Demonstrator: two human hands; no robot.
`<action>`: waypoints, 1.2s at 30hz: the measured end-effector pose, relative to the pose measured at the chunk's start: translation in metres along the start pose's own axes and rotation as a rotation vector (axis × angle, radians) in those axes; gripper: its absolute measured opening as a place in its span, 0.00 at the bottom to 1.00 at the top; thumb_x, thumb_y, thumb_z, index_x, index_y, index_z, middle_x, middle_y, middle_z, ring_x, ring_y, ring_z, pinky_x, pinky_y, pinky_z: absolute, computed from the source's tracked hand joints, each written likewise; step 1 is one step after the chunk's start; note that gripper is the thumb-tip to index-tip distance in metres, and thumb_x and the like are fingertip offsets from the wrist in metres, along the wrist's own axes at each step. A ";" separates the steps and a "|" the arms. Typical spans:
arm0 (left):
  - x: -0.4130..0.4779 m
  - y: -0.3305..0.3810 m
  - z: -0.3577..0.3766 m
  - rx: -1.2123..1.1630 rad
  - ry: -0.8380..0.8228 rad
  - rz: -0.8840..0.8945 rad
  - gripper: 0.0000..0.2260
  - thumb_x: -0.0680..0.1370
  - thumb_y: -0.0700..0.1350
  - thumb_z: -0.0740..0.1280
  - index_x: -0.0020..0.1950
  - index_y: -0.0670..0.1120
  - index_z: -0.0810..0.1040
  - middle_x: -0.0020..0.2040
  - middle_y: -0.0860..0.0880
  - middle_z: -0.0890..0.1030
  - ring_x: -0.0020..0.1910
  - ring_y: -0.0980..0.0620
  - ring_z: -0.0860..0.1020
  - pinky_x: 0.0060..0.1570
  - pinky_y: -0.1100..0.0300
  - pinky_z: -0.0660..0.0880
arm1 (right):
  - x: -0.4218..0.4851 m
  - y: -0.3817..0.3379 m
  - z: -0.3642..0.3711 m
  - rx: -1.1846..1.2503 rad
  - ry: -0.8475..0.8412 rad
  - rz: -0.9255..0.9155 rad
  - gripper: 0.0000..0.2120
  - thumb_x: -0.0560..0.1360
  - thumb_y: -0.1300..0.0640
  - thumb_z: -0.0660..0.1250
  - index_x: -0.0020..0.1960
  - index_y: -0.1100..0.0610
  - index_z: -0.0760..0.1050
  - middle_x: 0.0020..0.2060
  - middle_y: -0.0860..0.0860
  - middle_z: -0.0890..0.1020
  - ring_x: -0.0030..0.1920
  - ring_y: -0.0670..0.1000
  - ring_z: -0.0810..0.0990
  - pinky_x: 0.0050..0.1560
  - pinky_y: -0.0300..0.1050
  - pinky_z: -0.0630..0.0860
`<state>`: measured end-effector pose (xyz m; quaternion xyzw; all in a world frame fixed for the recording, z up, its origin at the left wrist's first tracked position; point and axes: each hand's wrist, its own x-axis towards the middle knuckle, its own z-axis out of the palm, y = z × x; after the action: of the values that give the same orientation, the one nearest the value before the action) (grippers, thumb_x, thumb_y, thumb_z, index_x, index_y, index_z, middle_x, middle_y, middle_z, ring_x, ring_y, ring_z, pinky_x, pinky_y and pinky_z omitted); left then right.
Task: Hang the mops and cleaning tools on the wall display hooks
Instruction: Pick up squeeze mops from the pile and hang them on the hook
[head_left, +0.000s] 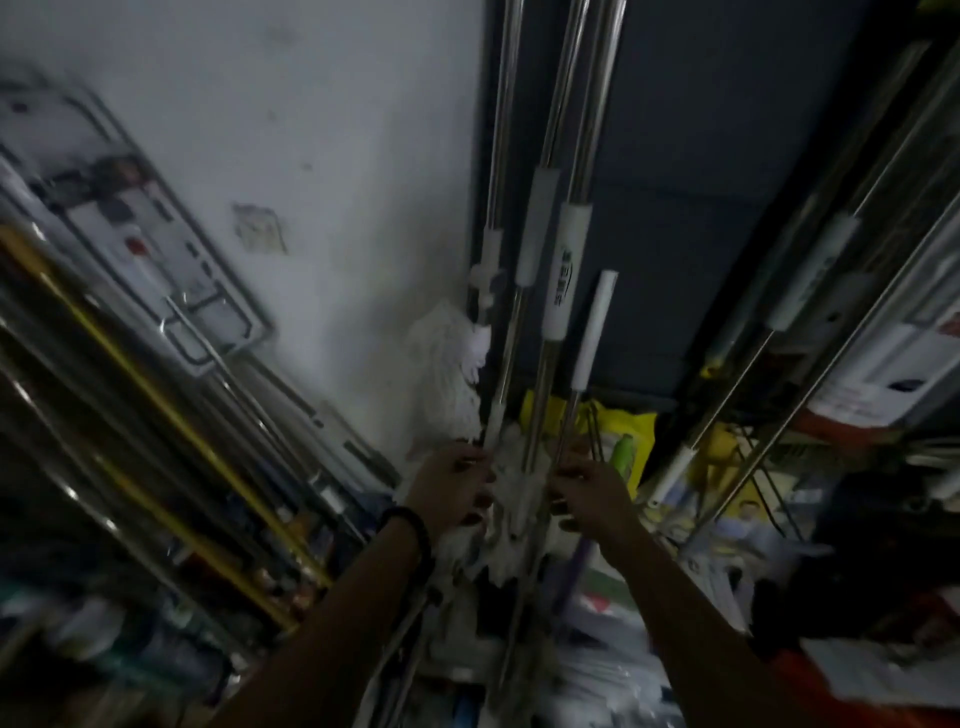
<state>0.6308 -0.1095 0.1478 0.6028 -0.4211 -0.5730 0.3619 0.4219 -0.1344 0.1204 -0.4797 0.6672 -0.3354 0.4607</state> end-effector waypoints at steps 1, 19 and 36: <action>0.002 -0.022 0.005 -0.002 -0.008 -0.045 0.09 0.84 0.46 0.66 0.61 0.43 0.80 0.48 0.42 0.84 0.38 0.45 0.81 0.34 0.56 0.79 | 0.003 0.024 0.003 0.002 -0.041 0.078 0.03 0.81 0.62 0.72 0.50 0.61 0.83 0.40 0.63 0.85 0.37 0.59 0.82 0.37 0.52 0.78; 0.029 -0.148 0.101 0.003 0.128 -0.449 0.07 0.85 0.47 0.65 0.56 0.45 0.78 0.46 0.46 0.81 0.36 0.47 0.80 0.31 0.60 0.77 | 0.225 0.212 0.068 0.144 -0.215 0.349 0.51 0.61 0.38 0.79 0.80 0.50 0.66 0.71 0.57 0.78 0.63 0.62 0.83 0.53 0.60 0.86; -0.008 -0.195 0.121 -0.144 0.319 -0.636 0.10 0.85 0.48 0.65 0.59 0.43 0.81 0.52 0.42 0.84 0.40 0.45 0.82 0.32 0.61 0.77 | 0.120 0.145 0.055 -0.045 -0.012 0.064 0.29 0.85 0.39 0.61 0.76 0.59 0.70 0.68 0.59 0.79 0.64 0.62 0.79 0.61 0.56 0.75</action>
<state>0.5289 -0.0214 -0.0384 0.7583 -0.1096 -0.5840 0.2683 0.4113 -0.2027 -0.0631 -0.4705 0.6868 -0.3022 0.4643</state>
